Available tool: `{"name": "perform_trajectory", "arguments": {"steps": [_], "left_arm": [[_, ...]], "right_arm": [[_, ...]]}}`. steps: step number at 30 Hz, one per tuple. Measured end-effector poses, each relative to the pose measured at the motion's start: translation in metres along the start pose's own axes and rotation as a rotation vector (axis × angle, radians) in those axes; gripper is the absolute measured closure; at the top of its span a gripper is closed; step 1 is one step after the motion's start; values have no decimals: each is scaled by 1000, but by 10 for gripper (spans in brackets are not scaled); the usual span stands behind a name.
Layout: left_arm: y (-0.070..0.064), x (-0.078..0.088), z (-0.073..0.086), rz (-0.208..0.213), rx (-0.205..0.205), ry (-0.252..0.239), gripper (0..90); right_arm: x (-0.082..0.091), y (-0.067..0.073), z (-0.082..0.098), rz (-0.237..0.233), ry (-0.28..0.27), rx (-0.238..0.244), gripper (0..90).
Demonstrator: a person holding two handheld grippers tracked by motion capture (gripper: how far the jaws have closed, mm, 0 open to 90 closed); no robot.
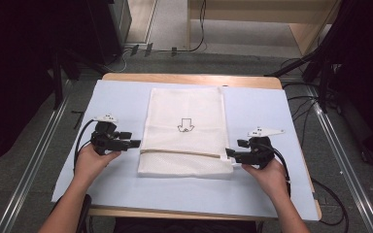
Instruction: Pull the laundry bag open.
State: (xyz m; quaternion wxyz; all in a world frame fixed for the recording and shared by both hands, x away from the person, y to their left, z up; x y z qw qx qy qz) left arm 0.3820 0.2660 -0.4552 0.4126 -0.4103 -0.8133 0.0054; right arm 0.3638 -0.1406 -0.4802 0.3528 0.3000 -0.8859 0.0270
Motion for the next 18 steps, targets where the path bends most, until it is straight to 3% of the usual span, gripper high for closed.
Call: {"name": "perform_trajectory", "arguments": {"steps": [13, 18], "left_arm": [[17, 17, 2, -58, 14, -35, 360], [20, 19, 2, -68, 21, -41, 358]], "right_arm": [[14, -27, 2, 48, -38, -27, 346], [15, -31, 2, 54, -34, -35, 347]]}}
Point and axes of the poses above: each handheld gripper's, and its own axes: x roughly backward along the jaws, z roughly out of its underside, y roughly to its left, the point moved 6 cm from there along -x, roughly forward along the jaws, and after that the axes turned 6 degrees about z, right-handed, at the moved point
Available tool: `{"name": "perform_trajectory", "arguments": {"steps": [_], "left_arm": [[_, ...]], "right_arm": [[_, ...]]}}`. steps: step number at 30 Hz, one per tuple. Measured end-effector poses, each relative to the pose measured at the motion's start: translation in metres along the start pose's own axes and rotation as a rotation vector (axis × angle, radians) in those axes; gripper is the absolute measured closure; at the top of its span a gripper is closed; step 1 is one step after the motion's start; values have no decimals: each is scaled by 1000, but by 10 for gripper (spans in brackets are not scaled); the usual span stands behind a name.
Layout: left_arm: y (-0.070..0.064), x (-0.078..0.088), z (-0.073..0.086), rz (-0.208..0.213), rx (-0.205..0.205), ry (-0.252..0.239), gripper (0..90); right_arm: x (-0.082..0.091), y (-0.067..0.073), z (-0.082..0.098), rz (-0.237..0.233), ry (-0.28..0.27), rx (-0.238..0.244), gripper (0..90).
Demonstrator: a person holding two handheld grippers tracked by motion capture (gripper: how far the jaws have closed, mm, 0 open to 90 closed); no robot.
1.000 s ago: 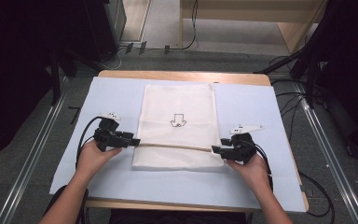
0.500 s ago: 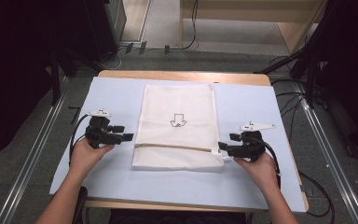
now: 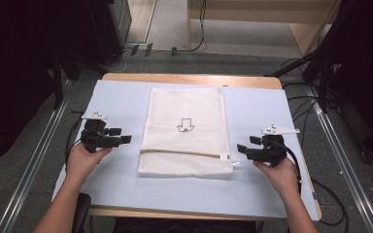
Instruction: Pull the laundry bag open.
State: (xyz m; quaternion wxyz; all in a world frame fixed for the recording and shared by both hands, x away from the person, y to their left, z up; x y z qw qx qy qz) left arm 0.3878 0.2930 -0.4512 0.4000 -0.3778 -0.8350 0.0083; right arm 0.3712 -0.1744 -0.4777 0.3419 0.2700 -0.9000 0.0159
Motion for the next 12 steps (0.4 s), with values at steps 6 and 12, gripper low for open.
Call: {"name": "perform_trajectory", "arguments": {"steps": [6, 12], "left_arm": [[2, 0, 1, -7, 5, 5, 355], [3, -1, 1, -12, 6, 10, 349]], "right_arm": [[-1, 0, 1, 5, 11, -5, 347], [-2, -1, 2, 4, 16, -5, 347]]}}
Point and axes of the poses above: each handheld gripper's, and its own axes: x roughly backward along the jaws, z roughly out of its underside, y roughly to its left, the point moved 6 cm from there along -x, roughly forward along the jaws, and after that the axes turned 6 degrees about z, right-handed, at the moved point
